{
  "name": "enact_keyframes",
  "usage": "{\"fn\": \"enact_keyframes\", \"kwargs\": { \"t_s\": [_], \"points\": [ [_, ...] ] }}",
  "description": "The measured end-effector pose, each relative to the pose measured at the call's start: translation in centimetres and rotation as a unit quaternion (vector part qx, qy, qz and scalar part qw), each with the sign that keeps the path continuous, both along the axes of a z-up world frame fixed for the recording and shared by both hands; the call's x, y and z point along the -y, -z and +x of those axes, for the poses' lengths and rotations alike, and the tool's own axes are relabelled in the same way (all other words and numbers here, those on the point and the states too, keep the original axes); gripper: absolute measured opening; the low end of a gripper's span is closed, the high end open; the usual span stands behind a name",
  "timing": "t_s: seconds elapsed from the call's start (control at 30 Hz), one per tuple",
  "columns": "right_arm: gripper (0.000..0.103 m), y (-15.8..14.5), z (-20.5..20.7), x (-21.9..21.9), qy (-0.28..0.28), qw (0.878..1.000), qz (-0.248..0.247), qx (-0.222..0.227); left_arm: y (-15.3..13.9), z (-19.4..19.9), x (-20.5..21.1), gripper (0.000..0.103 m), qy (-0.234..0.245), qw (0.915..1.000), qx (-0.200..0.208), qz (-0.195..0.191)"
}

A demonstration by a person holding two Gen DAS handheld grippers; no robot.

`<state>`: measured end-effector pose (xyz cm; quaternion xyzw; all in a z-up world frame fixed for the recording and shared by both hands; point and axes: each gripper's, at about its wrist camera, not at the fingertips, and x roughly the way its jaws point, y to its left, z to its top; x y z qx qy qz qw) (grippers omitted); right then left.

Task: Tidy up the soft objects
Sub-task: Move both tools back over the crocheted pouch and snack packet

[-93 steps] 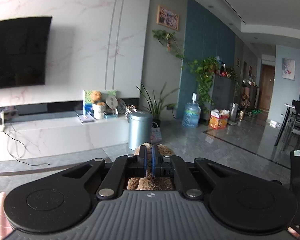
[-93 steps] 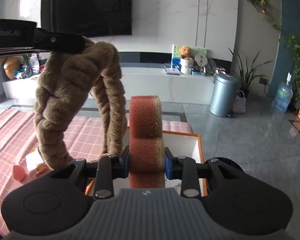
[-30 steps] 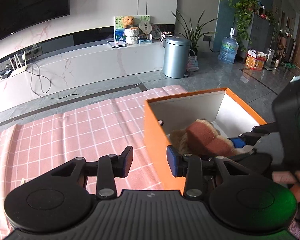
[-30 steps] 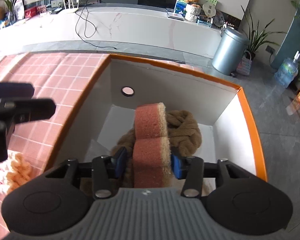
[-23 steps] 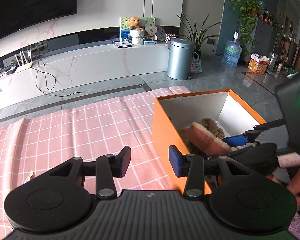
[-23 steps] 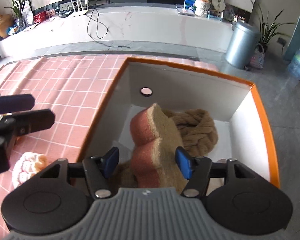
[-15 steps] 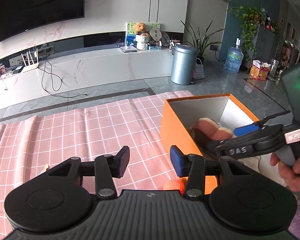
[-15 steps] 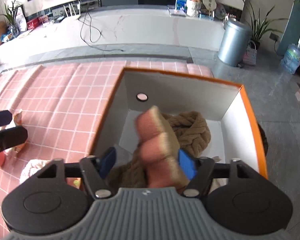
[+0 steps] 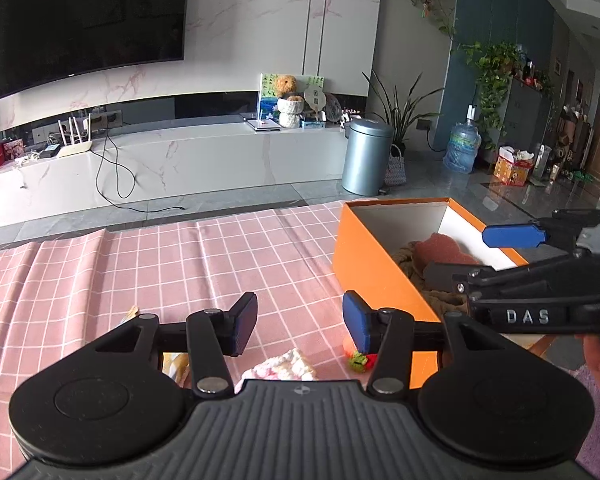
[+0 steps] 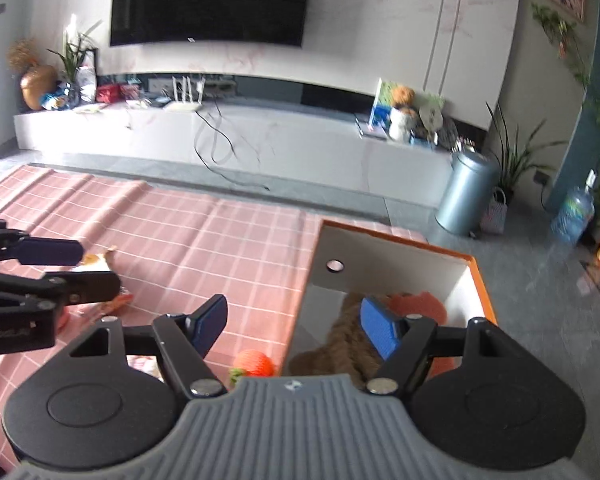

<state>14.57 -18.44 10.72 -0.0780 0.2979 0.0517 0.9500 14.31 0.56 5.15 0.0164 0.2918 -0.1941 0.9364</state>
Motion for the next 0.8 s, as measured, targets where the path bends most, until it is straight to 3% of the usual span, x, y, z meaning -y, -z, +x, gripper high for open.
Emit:
{"fn": "enact_keyframes", "kwargs": {
  "t_s": [0.17, 0.4, 0.53, 0.67, 0.8],
  "points": [
    [0.071, 1.4, -3.2, -3.6, -0.032, 0.999, -0.006, 0.035, 1.3, -1.7, -2.3, 0.056, -0.001, 0.9998, -0.008, -0.02],
    [0.07, 4.6, -6.5, -7.2, -0.055, 0.996, -0.035, 0.068, 4.7, -3.6, -6.4, 0.059, -0.039, 0.9974, -0.043, -0.041],
    [0.066, 6.9, -6.9, -8.3, -0.077, 0.995, -0.048, 0.035, 6.3, -3.9, -7.0, 0.056, -0.049, 0.9969, -0.057, -0.024],
    [0.064, 8.4, -6.3, -8.6, -0.077, 0.996, -0.043, 0.007, 6.9, -3.5, -7.7, 0.056, -0.047, 0.9954, -0.07, -0.046],
    [0.068, 9.1, -5.0, -8.6, -0.072, 0.997, -0.022, -0.014, 7.7, -3.2, -8.5, 0.059, -0.089, 0.9931, -0.069, -0.031]
  ]
}}
